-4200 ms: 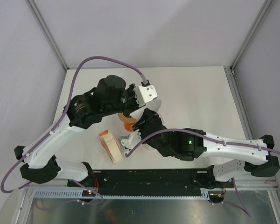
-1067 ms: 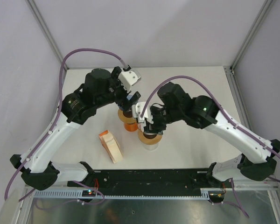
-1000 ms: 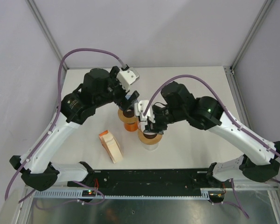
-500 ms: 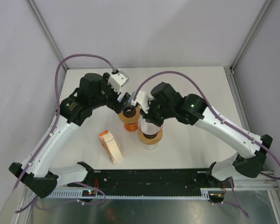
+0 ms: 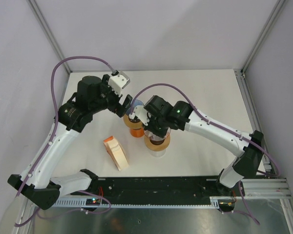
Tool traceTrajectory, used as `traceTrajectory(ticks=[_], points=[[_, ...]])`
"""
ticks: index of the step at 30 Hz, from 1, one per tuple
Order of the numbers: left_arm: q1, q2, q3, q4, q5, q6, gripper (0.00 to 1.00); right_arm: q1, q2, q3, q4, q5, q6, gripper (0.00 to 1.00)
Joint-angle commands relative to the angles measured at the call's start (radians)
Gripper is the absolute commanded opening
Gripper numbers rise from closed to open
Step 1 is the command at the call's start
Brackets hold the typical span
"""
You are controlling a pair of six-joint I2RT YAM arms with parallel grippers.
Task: Place the coffee filter in the dripper
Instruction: Place the coffee filter in the coffee dripper.
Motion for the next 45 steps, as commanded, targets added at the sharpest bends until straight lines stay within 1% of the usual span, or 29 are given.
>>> traceTrajectory(ticks=[1, 6, 12, 17, 19, 21, 24, 26, 28, 31, 33, 34, 35, 38, 40, 42, 44, 45], points=[[0.013, -0.022, 0.006, 0.032, 0.022, -0.024, 0.94, 0.008, 0.008, -0.030, 0.035, 0.016, 0.020, 0.00], [0.017, -0.020, 0.006, 0.034, 0.029, -0.022, 0.94, 0.022, -0.015, -0.047, 0.083, 0.036, 0.039, 0.00], [0.019, -0.012, 0.012, 0.033, 0.047, -0.024, 0.94, 0.024, -0.096, 0.022, 0.103, 0.100, 0.065, 0.00], [0.018, -0.010, 0.005, 0.033, 0.067, -0.026, 0.94, 0.022, -0.166, 0.001, 0.162, 0.075, 0.082, 0.00], [0.019, -0.006, 0.002, 0.034, 0.079, -0.026, 0.94, 0.019, -0.183, -0.008, 0.180, 0.043, 0.090, 0.00], [0.018, -0.004, -0.005, 0.032, 0.096, -0.027, 0.93, 0.016, -0.191, -0.011, 0.183, 0.029, 0.095, 0.02], [0.018, -0.001, -0.028, 0.032, 0.169, -0.043, 0.87, 0.014, -0.194, -0.010, 0.173, 0.032, 0.101, 0.07], [0.017, 0.003, -0.051, 0.031, 0.246, -0.067, 0.83, 0.013, -0.198, -0.007, 0.168, 0.029, 0.112, 0.07], [0.009, 0.013, -0.076, 0.031, 0.312, -0.095, 0.80, 0.009, -0.206, -0.009, 0.166, 0.025, 0.134, 0.07], [-0.047, 0.028, -0.109, 0.027, 0.301, -0.110, 0.81, -0.003, -0.243, -0.036, 0.186, 0.020, 0.179, 0.08], [-0.091, 0.032, -0.121, 0.021, 0.277, -0.105, 0.85, -0.012, -0.274, -0.065, 0.200, 0.044, 0.226, 0.14], [-0.104, 0.033, -0.123, 0.018, 0.271, -0.104, 0.87, -0.017, -0.289, -0.075, 0.203, 0.071, 0.248, 0.20], [-0.111, 0.036, -0.122, 0.016, 0.270, -0.107, 0.89, -0.022, -0.302, -0.082, 0.204, 0.099, 0.275, 0.25], [-0.120, 0.045, -0.110, 0.014, 0.289, -0.124, 0.93, -0.026, -0.344, -0.093, 0.218, 0.166, 0.354, 0.33], [-0.129, 0.054, -0.097, 0.013, 0.305, -0.134, 0.94, -0.027, -0.366, -0.096, 0.231, 0.194, 0.395, 0.43], [-0.141, 0.069, -0.082, 0.015, 0.302, -0.138, 0.95, -0.027, -0.371, -0.097, 0.231, 0.224, 0.418, 0.47], [-0.154, 0.092, -0.072, 0.015, 0.293, -0.140, 0.95, -0.031, -0.363, -0.102, 0.210, 0.274, 0.432, 0.55], [-0.160, 0.103, -0.070, 0.016, 0.289, -0.141, 0.95, -0.041, -0.358, -0.109, 0.199, 0.285, 0.439, 0.61]])
